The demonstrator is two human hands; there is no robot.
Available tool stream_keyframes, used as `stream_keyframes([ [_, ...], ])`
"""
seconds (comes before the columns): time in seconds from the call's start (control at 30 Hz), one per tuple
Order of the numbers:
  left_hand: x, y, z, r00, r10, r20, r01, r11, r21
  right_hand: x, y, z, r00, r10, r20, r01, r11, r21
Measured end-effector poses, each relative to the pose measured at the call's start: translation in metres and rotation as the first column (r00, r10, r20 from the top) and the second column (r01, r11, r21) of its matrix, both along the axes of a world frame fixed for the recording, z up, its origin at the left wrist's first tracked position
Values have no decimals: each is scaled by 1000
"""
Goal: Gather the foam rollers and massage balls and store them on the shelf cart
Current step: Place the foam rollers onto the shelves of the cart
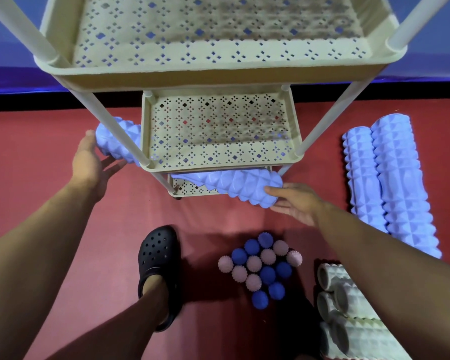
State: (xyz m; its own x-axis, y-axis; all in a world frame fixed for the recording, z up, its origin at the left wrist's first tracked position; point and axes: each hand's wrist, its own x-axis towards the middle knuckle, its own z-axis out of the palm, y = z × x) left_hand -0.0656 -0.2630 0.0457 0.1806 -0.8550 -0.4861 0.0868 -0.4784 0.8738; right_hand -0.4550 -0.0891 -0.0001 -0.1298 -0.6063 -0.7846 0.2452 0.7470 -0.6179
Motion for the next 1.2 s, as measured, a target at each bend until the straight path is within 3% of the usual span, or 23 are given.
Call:
stream_keyframes([
  [0.13, 4, 1, 2, 999, 53, -5, -53, 999, -12, 19, -18, -3, 992, -101, -78, 91, 988, -124],
  [0.27, 8, 5, 1, 999, 51, 13, -52, 999, 7, 12, -20, -14, 969, -244, -26, 239, 963, -123],
  [0.43, 5, 11, -2, 998, 54, 12, -54, 998, 10, -6, -33, 4, 996, -10, -83, -9, 975, -220],
  [0.73, -4, 22, -18, 1000, 13, -12, -12, 998, 54, -6, -41, 10, 971, -135, -196, 69, 947, -313],
  [1.0, -25, 28, -23, 979, -204, 6, 202, 974, 98, -34, -26, 13, 911, -171, -376, 46, 947, -318],
  [1.2, -21, 37, -41, 911, -388, 141, 320, 879, 353, -17, -15, 11, 902, -99, -421, 0, 973, -230],
])
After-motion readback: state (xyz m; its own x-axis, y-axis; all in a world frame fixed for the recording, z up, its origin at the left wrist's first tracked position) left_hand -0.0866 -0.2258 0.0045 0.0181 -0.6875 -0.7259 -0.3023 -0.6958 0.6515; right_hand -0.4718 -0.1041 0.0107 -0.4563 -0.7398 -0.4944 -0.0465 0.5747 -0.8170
